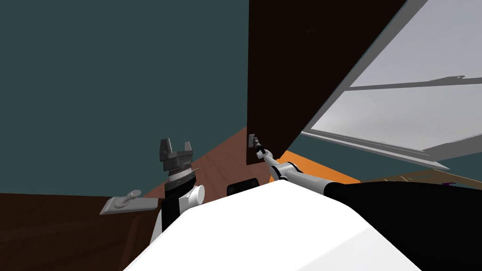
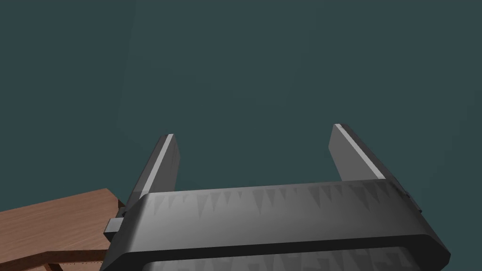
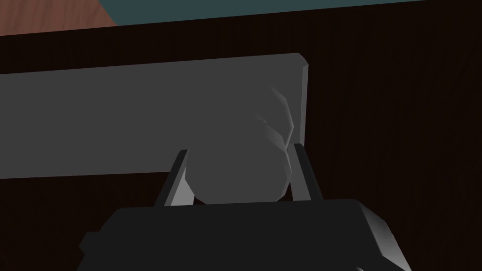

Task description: Push the door open

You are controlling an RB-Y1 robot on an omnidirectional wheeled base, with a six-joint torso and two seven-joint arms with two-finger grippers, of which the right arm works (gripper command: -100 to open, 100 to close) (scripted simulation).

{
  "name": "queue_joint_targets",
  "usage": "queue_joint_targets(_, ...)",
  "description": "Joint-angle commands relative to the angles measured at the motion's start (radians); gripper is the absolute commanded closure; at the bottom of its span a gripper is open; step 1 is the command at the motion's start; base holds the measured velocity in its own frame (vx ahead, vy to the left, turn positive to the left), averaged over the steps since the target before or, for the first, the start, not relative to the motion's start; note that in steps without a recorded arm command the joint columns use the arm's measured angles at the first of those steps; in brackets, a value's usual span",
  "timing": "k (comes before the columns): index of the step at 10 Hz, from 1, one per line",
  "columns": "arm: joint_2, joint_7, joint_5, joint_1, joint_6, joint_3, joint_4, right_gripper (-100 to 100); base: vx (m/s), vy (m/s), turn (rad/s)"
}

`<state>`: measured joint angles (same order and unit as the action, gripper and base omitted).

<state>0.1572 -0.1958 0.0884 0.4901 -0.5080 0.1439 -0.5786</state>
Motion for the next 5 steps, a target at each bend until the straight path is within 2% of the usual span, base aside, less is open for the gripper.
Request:
queue_joint_targets(1, 0.019, 0.004, -0.007, -0.007, 0.004, 0.018, -0.005, 100, 0.161, 0.125, -0.076)
queue_joint_targets(3, 0.027, 0.013, -0.016, -0.011, 0.004, 0.039, -0.004, 100, 0.199, 0.120, -0.080)
queue_joint_targets(5, 0.027, 0.013, -0.016, -0.011, 0.004, 0.039, -0.004, 100, 0.103, 0.047, -0.014)
